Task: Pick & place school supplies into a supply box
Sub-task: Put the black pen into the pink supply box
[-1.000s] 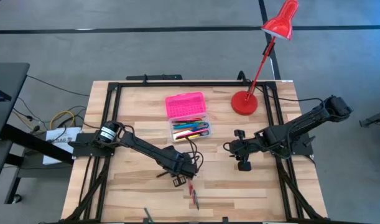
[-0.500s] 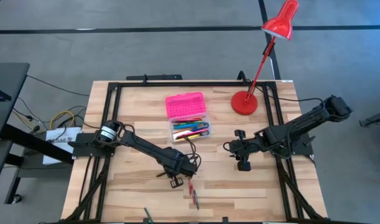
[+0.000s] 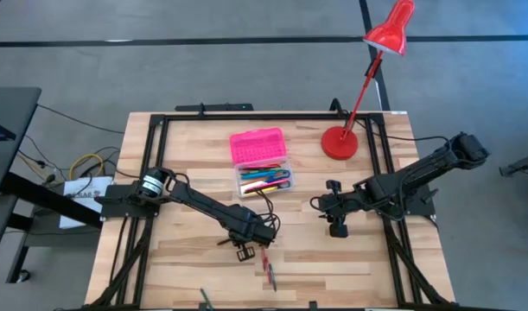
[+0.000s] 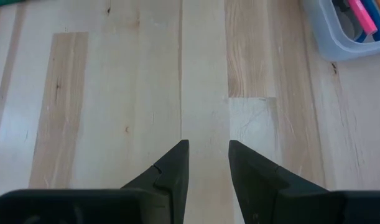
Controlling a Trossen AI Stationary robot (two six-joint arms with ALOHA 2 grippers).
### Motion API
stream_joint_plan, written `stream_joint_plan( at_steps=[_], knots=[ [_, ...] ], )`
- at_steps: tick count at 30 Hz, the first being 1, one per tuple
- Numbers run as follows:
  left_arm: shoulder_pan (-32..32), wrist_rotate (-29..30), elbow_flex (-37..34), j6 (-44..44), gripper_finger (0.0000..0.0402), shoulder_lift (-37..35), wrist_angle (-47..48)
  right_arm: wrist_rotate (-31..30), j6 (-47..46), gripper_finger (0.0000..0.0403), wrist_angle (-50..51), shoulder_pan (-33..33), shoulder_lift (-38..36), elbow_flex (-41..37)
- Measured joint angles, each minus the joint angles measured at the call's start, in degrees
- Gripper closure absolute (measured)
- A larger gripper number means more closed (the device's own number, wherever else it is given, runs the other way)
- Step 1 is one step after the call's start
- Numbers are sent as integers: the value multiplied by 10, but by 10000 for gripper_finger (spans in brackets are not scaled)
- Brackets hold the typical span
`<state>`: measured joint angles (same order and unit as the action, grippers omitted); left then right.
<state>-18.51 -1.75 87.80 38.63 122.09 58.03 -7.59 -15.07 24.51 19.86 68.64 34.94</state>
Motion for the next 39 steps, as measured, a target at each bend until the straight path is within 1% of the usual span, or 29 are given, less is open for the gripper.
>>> stream_joint_plan(
  at_steps=[11, 13, 19, 23, 28, 31, 34, 36, 39],
  knots=[
    [27, 59, 86, -28, 388, 2, 53, -6, 3, 296, -10, 0, 0, 0],
    [35, 80, 104, -42, 388, 1, 65, -6, 4, 296, -11, 0, 0, 0],
    [84, 144, 159, -108, 388, 1, 118, -6, 1, 296, -16, 0, 0, 0],
    [127, 176, 169, -160, 387, 0, 112, -6, -10, 296, -28, 0, 0, 0],
    [172, 179, 169, -223, 382, 0, 67, -4, -20, 296, -41, 0, 0, 0],
    [191, 187, 169, -256, 381, 0, 27, -4, -36, 296, -41, 0, 0, 0],
    [206, 185, 169, -293, 380, 0, 7, -5, -54, 296, -41, 0, 0, 0],
    [214, 178, 169, -314, 379, 0, 3, -9, -67, 296, -41, 0, 0, 0],
    [228, 160, 158, -324, 377, -1, -4, -15, -100, 296, -41, 0, 0, 0]
  ],
)
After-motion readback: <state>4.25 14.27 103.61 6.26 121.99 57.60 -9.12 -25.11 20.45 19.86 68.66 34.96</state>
